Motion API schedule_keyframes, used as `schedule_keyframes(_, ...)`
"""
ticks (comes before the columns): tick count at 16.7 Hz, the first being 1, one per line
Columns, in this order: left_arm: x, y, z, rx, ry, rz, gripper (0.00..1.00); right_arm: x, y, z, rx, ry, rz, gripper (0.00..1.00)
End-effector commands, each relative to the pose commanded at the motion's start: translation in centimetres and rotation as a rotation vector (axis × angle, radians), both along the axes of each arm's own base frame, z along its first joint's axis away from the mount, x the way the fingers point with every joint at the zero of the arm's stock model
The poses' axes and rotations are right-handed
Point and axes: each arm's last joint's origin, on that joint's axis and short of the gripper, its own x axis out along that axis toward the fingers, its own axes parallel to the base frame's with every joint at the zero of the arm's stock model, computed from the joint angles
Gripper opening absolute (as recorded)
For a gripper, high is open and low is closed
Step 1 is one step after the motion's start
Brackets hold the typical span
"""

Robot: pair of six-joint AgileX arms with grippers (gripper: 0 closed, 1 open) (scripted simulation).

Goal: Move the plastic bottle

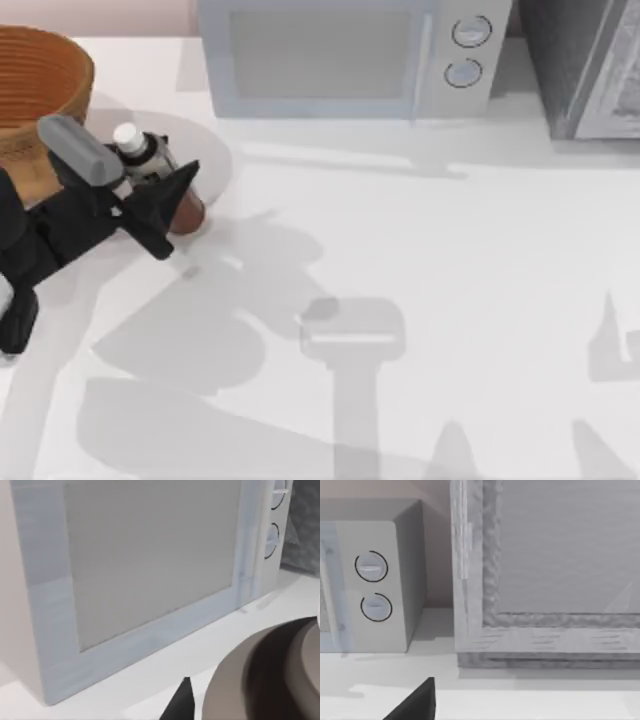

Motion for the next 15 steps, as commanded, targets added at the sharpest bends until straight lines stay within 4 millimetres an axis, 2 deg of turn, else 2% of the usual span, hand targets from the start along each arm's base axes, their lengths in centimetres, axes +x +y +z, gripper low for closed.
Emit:
schedule_keyframes(2,-1.9,3.1,0.8,-0.002,-0.013,-0.004,0.00,0.0,0.0,0.0,0.000,0.000,0.000,1.00)
schedule_keyframes(5,-3.8,5.1,1.5,-0.002,-0.029,-0.007,0.00,0.0,0.0,0.0,0.000,0.000,0.000,1.00)
schedule_keyframes(12,-3.6,4.8,1.3,-0.001,-0.030,-0.009,0.00,0.0,0.0,0.0,0.000,0.000,0.000,1.00)
schedule_keyframes(15,-2.3,3.8,-0.2,-0.002,-0.021,-0.005,0.00,0.0,0.0,0.0,0.000,0.000,0.000,1.00)
